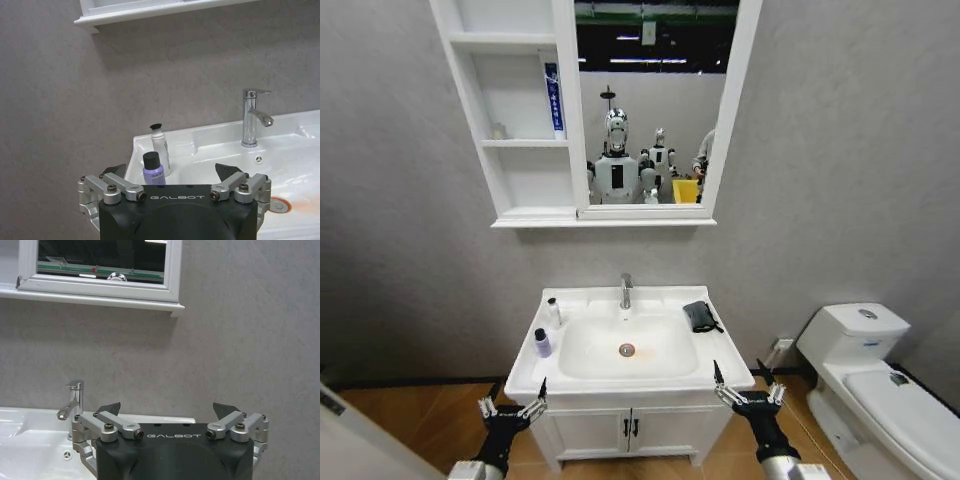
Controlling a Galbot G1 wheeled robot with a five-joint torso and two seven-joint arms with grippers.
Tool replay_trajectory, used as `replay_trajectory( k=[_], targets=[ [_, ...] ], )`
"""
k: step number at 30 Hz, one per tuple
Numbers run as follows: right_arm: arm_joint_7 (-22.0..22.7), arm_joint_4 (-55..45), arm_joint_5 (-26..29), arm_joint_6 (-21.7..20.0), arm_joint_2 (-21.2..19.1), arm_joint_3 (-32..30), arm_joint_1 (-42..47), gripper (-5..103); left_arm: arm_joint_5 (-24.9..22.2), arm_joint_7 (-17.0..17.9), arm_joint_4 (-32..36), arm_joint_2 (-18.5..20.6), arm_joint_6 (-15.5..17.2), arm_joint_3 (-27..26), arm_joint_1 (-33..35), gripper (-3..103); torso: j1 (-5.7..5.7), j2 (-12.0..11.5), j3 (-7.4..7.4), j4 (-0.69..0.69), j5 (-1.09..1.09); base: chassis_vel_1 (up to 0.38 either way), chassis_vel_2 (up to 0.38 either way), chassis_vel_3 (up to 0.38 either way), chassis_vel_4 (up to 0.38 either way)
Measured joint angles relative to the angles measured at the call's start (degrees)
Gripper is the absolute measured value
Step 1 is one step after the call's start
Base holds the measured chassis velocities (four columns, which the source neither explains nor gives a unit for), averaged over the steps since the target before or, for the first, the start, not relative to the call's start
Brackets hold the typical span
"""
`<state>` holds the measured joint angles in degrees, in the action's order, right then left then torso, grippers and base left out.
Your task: Move facial cleanser and shampoo from washbasin to cabinet, then wipe washbasin with towel.
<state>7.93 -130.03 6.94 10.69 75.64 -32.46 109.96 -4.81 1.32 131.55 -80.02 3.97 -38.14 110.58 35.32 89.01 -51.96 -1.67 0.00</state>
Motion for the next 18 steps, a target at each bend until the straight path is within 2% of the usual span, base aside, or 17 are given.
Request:
replay_trajectory(
  k=[6, 7, 11, 14, 18],
  targets=[
    [-2.1, 0.8, 0.3, 1.6, -2.1, -0.7, 1.0, 100, -1.8, -0.1, -7.9, 2.6, 1.2, 0.1, -6.7, 98, -0.13, 0.1, 0.04, 0.02, 0.00, 0.073, -0.043, -0.045, 0.041],
    [-2.3, 0.6, 0.3, 1.9, -2.2, -1.3, 1.8, 100, -2.4, 0.0, -11.2, 3.4, 1.6, 0.7, -10.0, 98, -0.13, 0.1, 0.04, 0.01, -0.04, 0.053, -0.055, -0.042, 0.036],
    [-2.3, 0.4, 0.3, 2.1, -2.0, -1.9, 2.4, 100, -3.5, 0.3, -14.6, 4.4, 1.8, 1.4, -14.0, 98, -0.11, 0.1, 0.03, 0.00, -0.01, 0.027, -0.022, -0.020, 0.018],
    [-2.5, 0.0, 0.3, 2.3, -1.6, -3.1, 4.2, 100, -6.0, 0.5, -19.9, 6.3, 2.4, 3.3, -20.5, 98, -0.02, 0.0, 0.00, 0.01, 0.00, 0.000, 0.000, 0.000, 0.000],
    [-2.5, 0.1, 0.3, 2.5, -1.6, -3.9, 5.3, 100, -7.3, 0.8, -24.2, 6.9, 2.5, 4.8, -24.5, 98, -0.02, 0.0, 0.00, 0.02, 0.00, 0.000, 0.000, 0.000, 0.000]
  ],
)
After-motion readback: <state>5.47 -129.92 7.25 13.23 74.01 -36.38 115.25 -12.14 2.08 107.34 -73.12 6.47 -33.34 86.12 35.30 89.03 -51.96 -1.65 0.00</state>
